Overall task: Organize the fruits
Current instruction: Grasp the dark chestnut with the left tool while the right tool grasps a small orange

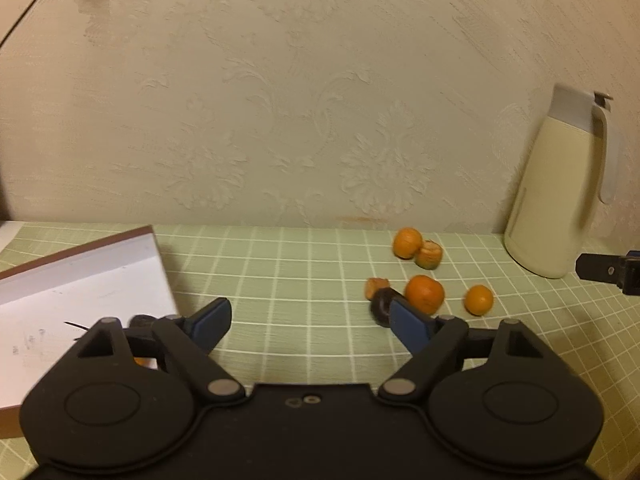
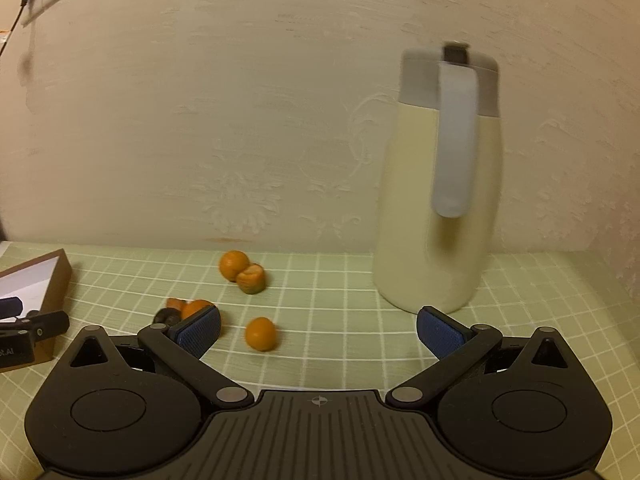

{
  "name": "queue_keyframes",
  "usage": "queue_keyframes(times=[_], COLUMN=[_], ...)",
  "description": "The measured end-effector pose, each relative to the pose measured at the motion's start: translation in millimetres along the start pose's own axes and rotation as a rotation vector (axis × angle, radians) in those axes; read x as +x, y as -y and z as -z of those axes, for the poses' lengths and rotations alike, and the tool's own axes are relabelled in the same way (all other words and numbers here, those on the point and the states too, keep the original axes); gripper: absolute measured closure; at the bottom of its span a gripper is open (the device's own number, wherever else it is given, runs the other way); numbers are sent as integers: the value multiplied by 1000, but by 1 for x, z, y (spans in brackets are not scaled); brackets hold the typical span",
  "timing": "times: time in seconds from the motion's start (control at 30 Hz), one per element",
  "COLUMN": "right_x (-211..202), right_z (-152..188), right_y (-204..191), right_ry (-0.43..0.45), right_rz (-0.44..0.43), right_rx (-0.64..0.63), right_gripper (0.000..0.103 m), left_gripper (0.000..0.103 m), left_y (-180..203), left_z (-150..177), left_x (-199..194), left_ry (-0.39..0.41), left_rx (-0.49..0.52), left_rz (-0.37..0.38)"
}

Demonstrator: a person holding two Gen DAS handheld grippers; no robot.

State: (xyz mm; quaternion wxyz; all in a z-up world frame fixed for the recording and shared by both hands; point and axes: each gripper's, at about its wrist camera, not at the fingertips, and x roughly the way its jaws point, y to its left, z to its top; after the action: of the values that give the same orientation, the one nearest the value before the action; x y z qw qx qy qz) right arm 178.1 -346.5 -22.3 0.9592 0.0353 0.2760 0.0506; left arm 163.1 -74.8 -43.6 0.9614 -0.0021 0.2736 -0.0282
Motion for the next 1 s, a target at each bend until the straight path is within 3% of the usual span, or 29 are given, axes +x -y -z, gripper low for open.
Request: queue_keyframes(times=[0.6, 0.73, 1.0], right_x=[23, 28, 40], right_z=[18, 19, 24], right_y=[45, 53, 71], right_ry=[-56, -56, -74], right_rz=[90, 108, 137], right_rx=[74, 73, 115], right_gripper=[0, 0, 0], left_gripper=[38, 45, 52], left_y=[42, 53, 54], left_z=[5, 9, 14], left_x=[59, 76, 94], left_ry=[-74, -108, -119], left_rx=[25, 54, 35], left_rz=[72, 66, 58])
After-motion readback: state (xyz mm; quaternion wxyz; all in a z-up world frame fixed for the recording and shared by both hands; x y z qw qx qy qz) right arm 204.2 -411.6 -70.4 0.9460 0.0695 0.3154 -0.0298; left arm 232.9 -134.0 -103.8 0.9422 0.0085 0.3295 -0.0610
